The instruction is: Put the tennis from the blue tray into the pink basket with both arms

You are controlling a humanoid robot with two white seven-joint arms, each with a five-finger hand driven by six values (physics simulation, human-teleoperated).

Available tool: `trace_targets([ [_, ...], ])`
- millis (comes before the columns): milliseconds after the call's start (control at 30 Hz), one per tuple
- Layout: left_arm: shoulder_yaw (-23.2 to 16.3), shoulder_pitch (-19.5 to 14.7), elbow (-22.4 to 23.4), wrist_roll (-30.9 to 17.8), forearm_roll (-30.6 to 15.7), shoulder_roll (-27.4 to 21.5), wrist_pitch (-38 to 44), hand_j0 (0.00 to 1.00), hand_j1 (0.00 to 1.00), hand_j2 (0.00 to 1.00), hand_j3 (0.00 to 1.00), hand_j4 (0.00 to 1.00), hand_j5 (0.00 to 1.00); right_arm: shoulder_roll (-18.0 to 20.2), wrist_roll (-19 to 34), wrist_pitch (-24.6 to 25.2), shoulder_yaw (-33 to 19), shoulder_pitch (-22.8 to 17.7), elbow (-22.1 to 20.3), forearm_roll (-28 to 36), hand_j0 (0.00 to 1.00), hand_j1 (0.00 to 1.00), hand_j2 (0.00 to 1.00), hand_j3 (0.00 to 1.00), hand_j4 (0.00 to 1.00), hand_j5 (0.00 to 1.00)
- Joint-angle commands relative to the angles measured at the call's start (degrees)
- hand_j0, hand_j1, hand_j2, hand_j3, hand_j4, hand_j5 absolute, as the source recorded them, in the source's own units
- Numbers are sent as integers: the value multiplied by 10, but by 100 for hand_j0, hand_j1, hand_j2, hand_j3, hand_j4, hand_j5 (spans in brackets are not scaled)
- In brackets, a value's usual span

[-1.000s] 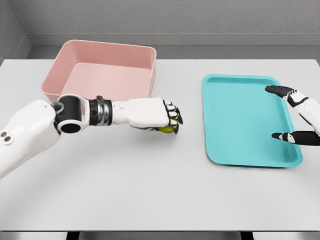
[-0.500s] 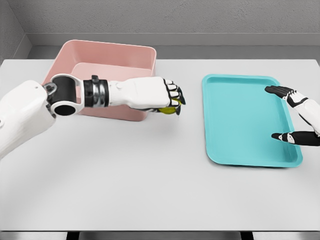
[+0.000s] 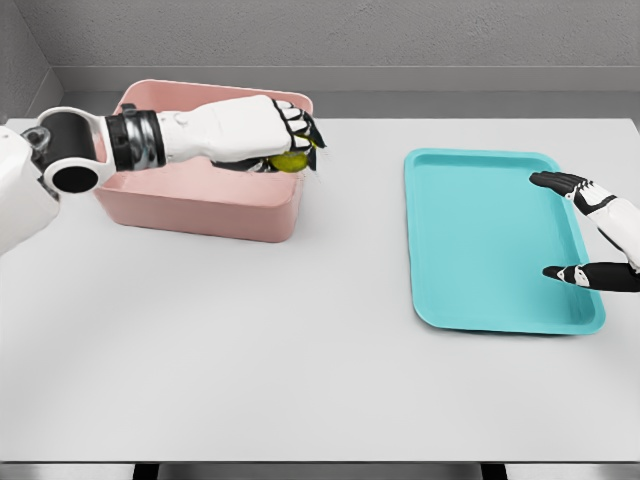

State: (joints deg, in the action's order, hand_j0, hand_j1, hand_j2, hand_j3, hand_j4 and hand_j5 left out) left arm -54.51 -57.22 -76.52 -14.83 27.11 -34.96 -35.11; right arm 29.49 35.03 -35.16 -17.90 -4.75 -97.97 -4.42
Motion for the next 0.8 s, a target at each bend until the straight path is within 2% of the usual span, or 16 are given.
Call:
trace_targets([
  [0,11,-1,33,1,-17,-6,1,57,57,57,57,57,57,0,0,2,0,0,0,5,100,100,100,100,100,100],
  [133,19,-4,79,1,-20,-5,1,57,57,57,57,57,57,0,0,2,0,0,0,5,100,100,100,100,100,100],
  [267,20,-13,137,2,-20,-3,1,63,63,63,63,63,63,0,0,2,0,-2,0,5,100,100,100,100,100,100],
  [300,20,-13,143,4,-20,-3,1,69,69,69,69,69,69,0,0,2,0,-2,0,5,100,100,100,100,100,100],
  [367,20,-11,143,7,-21,0,1,100,100,100,100,100,100,0,0,2,0,-2,0,5,100,100,100,100,100,100],
  [533,24,-10,139,7,-22,-1,1,100,100,100,100,100,100,0,0,2,0,-2,0,5,100,100,100,100,100,100],
  [633,28,-7,135,7,-39,-20,1,100,100,100,100,100,100,0,0,2,0,-2,0,5,100,100,100,100,100,100],
  [667,30,-6,136,7,-48,-27,1,100,100,100,100,100,100,0,0,2,0,-2,0,5,100,100,100,100,100,100],
  [733,30,4,136,7,-94,-60,1,100,100,100,100,100,100,0,0,2,0,-2,1,5,100,100,100,100,100,100],
  [767,30,4,137,7,-95,-71,1,100,100,100,100,100,100,0,0,2,0,-2,0,5,100,100,100,100,100,100],
])
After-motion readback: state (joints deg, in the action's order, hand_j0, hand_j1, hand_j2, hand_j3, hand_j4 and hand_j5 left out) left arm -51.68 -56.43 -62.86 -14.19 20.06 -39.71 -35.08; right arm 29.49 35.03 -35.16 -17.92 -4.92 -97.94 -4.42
